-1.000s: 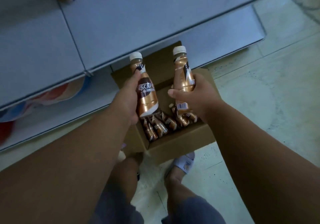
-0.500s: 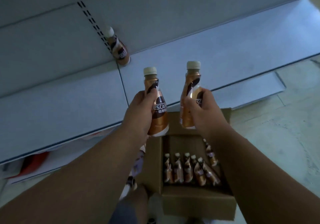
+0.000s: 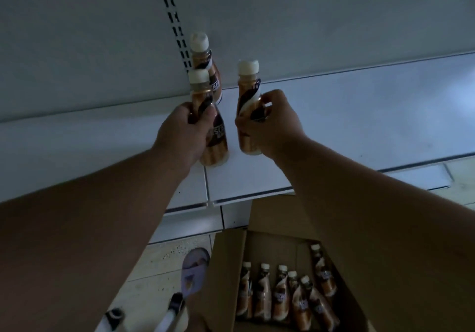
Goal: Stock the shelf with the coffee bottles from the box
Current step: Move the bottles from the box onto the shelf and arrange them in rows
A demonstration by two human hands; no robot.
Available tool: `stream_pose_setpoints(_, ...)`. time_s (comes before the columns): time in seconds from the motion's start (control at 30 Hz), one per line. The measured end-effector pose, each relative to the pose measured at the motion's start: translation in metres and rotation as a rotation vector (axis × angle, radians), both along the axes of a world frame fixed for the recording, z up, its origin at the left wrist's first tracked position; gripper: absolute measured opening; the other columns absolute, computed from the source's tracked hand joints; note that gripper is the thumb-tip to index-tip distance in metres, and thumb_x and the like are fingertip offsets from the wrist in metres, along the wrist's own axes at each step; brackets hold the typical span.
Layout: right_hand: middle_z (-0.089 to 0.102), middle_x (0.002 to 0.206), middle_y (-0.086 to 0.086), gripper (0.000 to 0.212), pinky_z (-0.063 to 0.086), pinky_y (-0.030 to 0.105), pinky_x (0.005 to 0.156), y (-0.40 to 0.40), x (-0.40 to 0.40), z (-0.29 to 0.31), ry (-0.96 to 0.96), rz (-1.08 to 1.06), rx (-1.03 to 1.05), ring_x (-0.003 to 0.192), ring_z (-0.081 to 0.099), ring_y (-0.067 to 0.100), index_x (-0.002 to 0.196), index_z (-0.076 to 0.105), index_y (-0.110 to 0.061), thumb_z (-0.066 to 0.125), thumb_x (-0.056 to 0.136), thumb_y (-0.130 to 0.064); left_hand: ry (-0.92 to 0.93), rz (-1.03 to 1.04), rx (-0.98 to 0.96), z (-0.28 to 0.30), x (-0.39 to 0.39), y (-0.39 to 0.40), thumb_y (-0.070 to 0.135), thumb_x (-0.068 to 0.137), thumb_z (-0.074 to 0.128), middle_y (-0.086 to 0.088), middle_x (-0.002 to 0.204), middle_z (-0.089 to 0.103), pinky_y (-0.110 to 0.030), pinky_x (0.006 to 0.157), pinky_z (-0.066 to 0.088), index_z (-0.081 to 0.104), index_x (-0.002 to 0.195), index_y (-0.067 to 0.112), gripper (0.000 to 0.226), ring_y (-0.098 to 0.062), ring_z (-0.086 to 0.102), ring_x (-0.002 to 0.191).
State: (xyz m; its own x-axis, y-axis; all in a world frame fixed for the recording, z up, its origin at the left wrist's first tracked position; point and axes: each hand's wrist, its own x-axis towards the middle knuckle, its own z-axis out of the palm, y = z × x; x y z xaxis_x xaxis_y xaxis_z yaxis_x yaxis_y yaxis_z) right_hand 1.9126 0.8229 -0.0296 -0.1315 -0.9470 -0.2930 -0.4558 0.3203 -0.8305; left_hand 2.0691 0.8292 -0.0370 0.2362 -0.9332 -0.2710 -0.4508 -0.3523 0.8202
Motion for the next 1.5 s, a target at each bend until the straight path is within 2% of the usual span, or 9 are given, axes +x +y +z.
stream_pose_setpoints(0.17,0.061,0.095,-0.008,0.051,0.054,0.031,0.063,-0.006,-0.002,-0.003,0.07,0.021,-0.032,0.085,0.061,0.017,0.103,0.044,-0.03,0.083,0.072,-0.034,-0.09,-0.027,-0.046,-0.007,0.001,-0.005,0.046,0.093,0.056,0.0,0.117,0.066,-0.027,0.077,0.042,0.06,0.124,0.021,0.04,-0.021,0.061,0.106)
stream_pose_setpoints(0.37,0.06,0.097,-0.008,0.06,0.047,0.025,0.055,-0.023,-0.001,-0.019,0.107,-0.003,-0.108,0.084,0.058,0.016,0.116,0.047,-0.025,0.085,0.07,-0.033,-0.125,-0.042,-0.114,-0.017,0.002,-0.016,0.039,0.093,0.058,-0.002,0.12,0.067,-0.026,0.081,0.04,0.06,0.123,0.021,0.035,-0.022,0.061,0.108)
stream_pose_setpoints(0.53,0.061,0.097,-0.006,0.056,0.047,0.027,0.064,-0.019,0.001,-0.038,0.133,0.026,-0.164,0.088,0.06,0.017,0.105,0.047,-0.021,0.086,0.067,-0.031,-0.186,-0.105,-0.193,-0.033,0.007,-0.017,0.036,0.086,0.069,-0.004,0.118,0.066,-0.03,0.084,0.046,0.059,0.123,0.018,0.043,-0.022,0.063,0.109)
stream_pose_setpoints(0.73,0.059,0.114,0.002,0.063,0.047,0.029,0.076,-0.01,-0.007,-0.053,0.205,0.071,-0.193,0.098,0.059,0.018,0.118,0.05,-0.02,0.086,0.067,-0.03,-0.241,-0.025,-0.201,-0.044,0.01,-0.008,0.041,0.067,0.085,0.004,0.105,0.065,-0.023,0.061,0.037,0.058,0.112,0.021,0.057,-0.015,0.061,0.088)
stream_pose_setpoints(0.83,0.06,0.11,0.001,0.059,0.044,0.028,0.073,-0.017,-0.006,-0.056,0.232,0.083,-0.202,0.095,0.059,0.018,0.115,0.052,-0.02,0.086,0.068,-0.03,-0.266,-0.039,-0.246,-0.045,0.01,-0.015,0.038,0.075,0.08,0.005,0.106,0.069,-0.024,0.068,0.038,0.061,0.114,0.023,0.046,-0.013,0.063,0.085)
stream_pose_setpoints(0.97,0.061,0.108,0.0,0.061,0.042,0.028,0.07,-0.031,-0.001,-0.061,0.231,0.054,-0.213,0.093,0.059,0.019,0.113,0.051,-0.022,0.087,0.065,-0.034,-0.318,-0.089,-0.261,-0.05,0.011,-0.018,0.024,0.088,0.067,0.001,0.12,0.067,-0.024,0.082,0.037,0.054,0.132,0.021,0.046,-0.018,0.062,0.106)
stream_pose_setpoints(1.17,0.062,0.114,0.001,0.053,0.049,0.033,0.077,-0.046,0.004,-0.064,0.264,0.061,-0.262,0.098,0.061,0.021,0.12,0.052,-0.021,0.08,0.075,-0.026,-0.23,0.007,-0.288,-0.058,0.009,-0.02,0.036,0.074,0.081,0.004,0.104,0.068,-0.021,0.062,0.038,0.06,0.114,0.019,0.049,-0.015,0.063,0.089)
stream_pose_setpoints(1.4,0.057,0.091,0.003,0.035,0.042,0.033,0.066,-0.07,0.006,-0.053,0.345,0.098,-0.227,0.082,0.054,0.025,0.114,0.043,-0.013,0.066,0.086,-0.012,-0.335,0.007,-0.319,-0.064,0.008,-0.039,0.035,0.081,0.073,-0.006,0.109,0.068,-0.03,0.073,0.043,0.062,0.116,0.016,0.041,-0.027,0.065,0.096)
stream_pose_setpoints(1.5,0.056,0.102,0.006,0.039,0.041,0.031,0.07,-0.083,0.01,-0.051,0.377,0.105,-0.247,0.086,0.054,0.024,0.12,0.047,-0.015,0.067,0.086,-0.013,-0.342,0.001,-0.327,-0.067,0.009,-0.041,0.037,0.081,0.072,-0.006,0.109,0.067,-0.032,0.076,0.047,0.061,0.116,0.017,0.042,-0.026,0.065,0.096)
